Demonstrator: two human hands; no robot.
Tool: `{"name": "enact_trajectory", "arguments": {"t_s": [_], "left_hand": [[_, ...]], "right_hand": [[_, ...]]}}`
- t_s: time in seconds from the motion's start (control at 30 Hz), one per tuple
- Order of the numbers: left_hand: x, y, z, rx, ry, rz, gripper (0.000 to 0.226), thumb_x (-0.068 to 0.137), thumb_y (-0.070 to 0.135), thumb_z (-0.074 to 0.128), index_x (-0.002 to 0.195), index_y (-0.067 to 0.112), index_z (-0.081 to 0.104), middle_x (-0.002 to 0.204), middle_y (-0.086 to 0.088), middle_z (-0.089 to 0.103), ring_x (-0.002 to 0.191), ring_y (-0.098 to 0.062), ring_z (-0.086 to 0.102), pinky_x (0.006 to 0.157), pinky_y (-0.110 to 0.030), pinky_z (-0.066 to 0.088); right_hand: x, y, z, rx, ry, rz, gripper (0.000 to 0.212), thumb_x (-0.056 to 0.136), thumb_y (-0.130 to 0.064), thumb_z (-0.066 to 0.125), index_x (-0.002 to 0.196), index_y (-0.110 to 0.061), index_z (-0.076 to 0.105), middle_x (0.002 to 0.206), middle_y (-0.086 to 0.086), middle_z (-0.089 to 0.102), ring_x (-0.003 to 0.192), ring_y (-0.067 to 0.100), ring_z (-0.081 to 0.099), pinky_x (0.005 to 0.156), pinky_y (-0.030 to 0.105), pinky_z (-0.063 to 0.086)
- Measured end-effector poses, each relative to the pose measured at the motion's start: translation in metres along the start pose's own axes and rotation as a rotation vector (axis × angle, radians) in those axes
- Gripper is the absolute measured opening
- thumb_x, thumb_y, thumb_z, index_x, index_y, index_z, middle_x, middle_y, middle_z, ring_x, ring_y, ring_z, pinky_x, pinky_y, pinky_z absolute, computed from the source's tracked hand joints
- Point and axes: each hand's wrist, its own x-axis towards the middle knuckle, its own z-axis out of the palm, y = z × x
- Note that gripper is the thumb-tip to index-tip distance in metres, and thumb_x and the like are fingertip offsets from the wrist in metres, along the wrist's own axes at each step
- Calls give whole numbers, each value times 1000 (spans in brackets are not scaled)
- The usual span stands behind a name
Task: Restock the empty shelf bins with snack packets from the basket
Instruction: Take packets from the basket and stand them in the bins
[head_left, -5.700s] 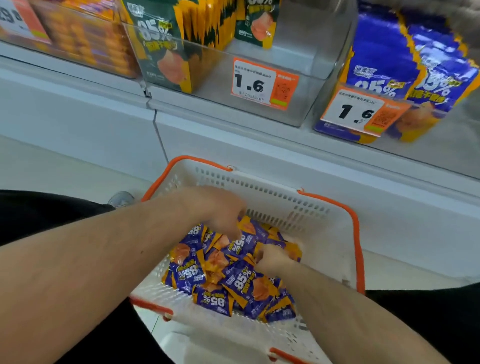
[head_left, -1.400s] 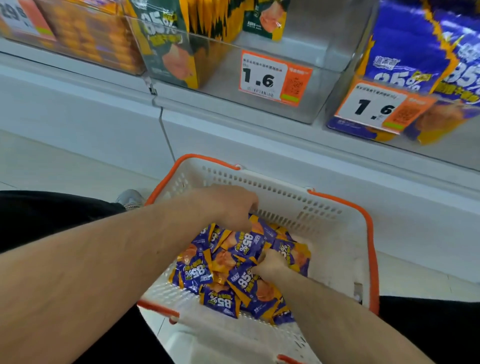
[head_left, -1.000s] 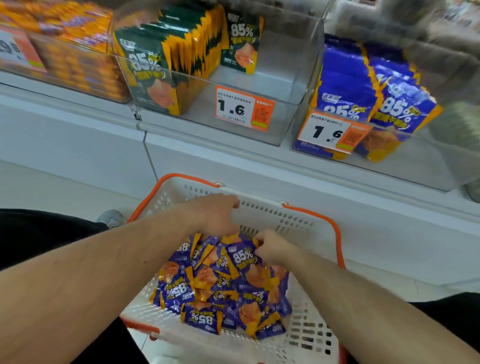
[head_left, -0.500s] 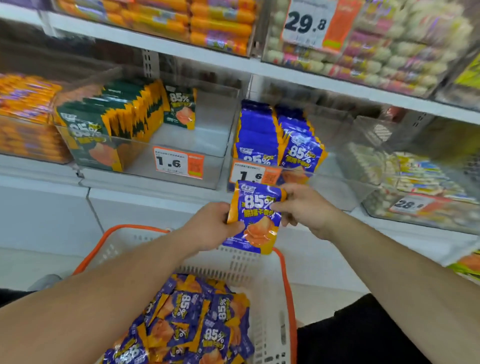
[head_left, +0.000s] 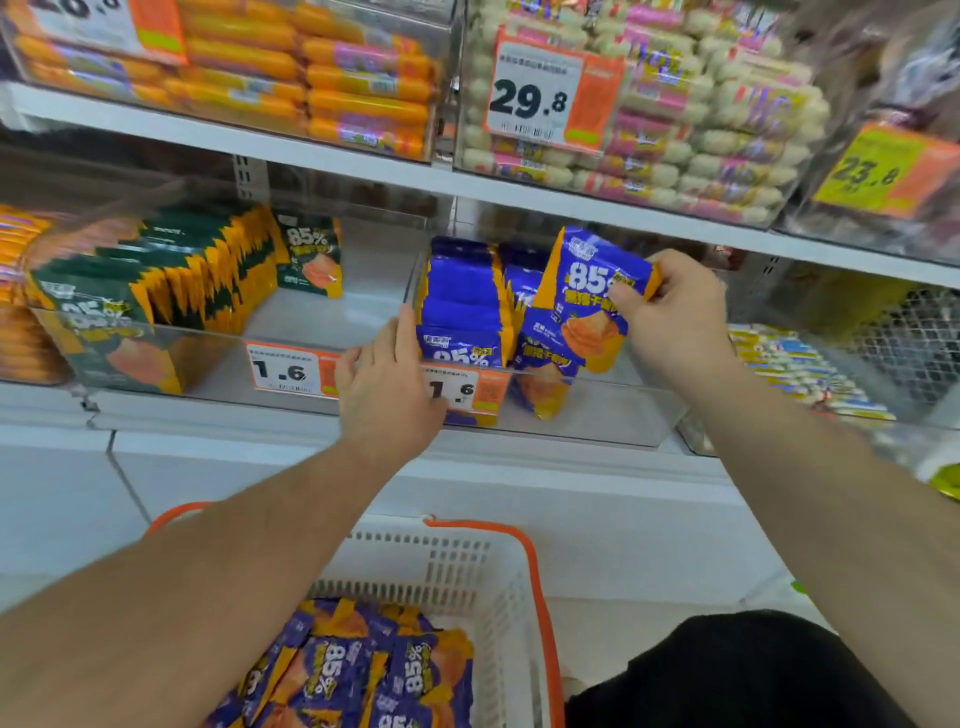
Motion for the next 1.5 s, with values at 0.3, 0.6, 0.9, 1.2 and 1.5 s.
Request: {"name": "enact_trajectory", "arguments": {"t_s": [0.3, 0.6, 0.9, 1.2, 1.5], "left_hand": [[-1, -3, -7, -52, -32, 7, 100, 75, 31, 74, 153, 17, 12, 146, -3, 41, 133, -25, 40, 113, -41, 20], [1, -3, -12, -41, -96, 11, 102, 76, 30, 73, 153, 17, 7, 146, -2, 40, 137, -20, 35, 116, -39, 15], [-38, -21, -27, -166, -139, 158, 99, 77, 17, 75, 154, 7, 13, 162, -10, 10, 149, -24, 12, 121, -38, 15], [-93, -98, -41, 65, -778, -30, 80, 88, 29, 64, 152, 19, 17, 154, -9, 27, 121, -32, 51, 98, -43, 43], [-110, -126, -13, 94, -1209, -73, 76, 94, 33, 58, 153, 22, 13, 151, -9, 36, 112, -28, 60, 94, -49, 51]], "right_hand": [[1, 27, 47, -416, -274, 143, 12, 84, -28, 72, 83, -18, 68, 82, 7, 66, 83, 29, 60, 65, 29, 40], [-4, 30, 51, -468, -287, 274, 25, 74, -29, 78, 94, -16, 70, 90, 7, 72, 79, 26, 68, 67, 31, 53], [-57, 5, 68, -306, 194, -487, 22, 75, -19, 59, 93, -7, 63, 96, 15, 59, 85, 33, 57, 72, 40, 46], [-182, 46, 199, -211, -671, -121, 4, 86, -12, 59, 83, -13, 61, 85, 5, 61, 84, 29, 59, 72, 36, 49], [-295, 160, 255, -784, -1481, 285, 31, 92, -17, 56, 65, -18, 40, 61, 3, 33, 52, 19, 31, 51, 35, 28]]}}
